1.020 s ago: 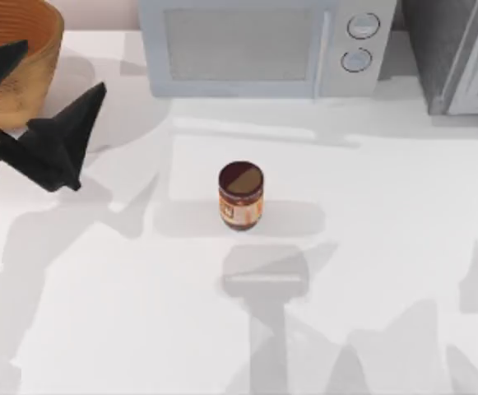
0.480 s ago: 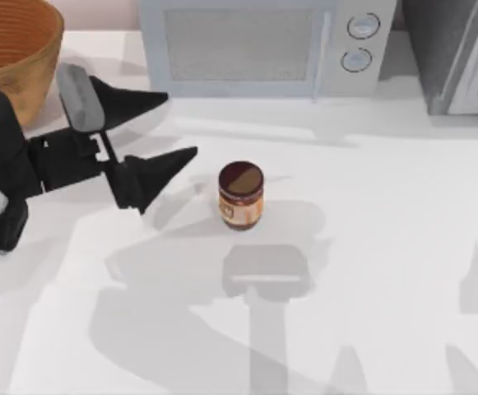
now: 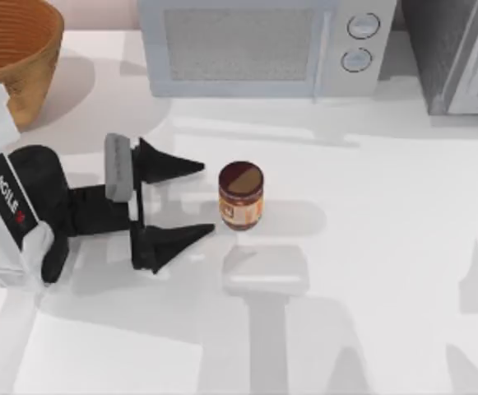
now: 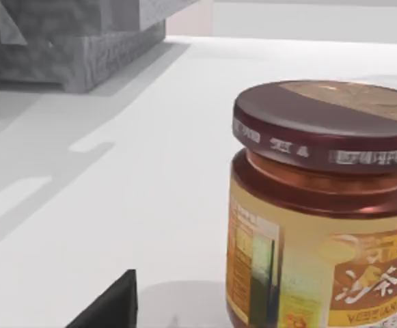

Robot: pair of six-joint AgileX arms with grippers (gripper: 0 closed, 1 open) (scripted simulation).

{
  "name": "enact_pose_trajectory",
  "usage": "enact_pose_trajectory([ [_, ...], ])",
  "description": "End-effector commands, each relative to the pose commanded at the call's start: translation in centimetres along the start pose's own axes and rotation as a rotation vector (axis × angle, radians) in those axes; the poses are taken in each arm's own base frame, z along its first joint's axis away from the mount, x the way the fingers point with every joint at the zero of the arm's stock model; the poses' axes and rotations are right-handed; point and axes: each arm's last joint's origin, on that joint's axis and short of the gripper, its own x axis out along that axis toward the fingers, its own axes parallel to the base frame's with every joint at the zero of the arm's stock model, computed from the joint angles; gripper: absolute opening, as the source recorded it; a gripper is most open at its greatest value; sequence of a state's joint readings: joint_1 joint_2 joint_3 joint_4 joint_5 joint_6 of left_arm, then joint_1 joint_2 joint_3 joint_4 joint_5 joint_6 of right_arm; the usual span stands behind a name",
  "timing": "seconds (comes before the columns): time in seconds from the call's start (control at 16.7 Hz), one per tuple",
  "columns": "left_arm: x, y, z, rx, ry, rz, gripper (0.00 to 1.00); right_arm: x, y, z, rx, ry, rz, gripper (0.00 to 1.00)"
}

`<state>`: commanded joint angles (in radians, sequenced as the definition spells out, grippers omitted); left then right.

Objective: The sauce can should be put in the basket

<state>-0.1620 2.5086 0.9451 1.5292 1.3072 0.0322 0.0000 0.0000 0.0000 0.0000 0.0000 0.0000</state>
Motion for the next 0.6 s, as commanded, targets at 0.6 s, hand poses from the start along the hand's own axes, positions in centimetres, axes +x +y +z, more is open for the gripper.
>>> enact_pose_trajectory([
  [0.6, 2.0, 0.1, -0.3, 0.004, 0.0, -0.008, 1.0, 0.0, 0.0, 0.0, 0.0, 0.0, 0.0, 1.0],
])
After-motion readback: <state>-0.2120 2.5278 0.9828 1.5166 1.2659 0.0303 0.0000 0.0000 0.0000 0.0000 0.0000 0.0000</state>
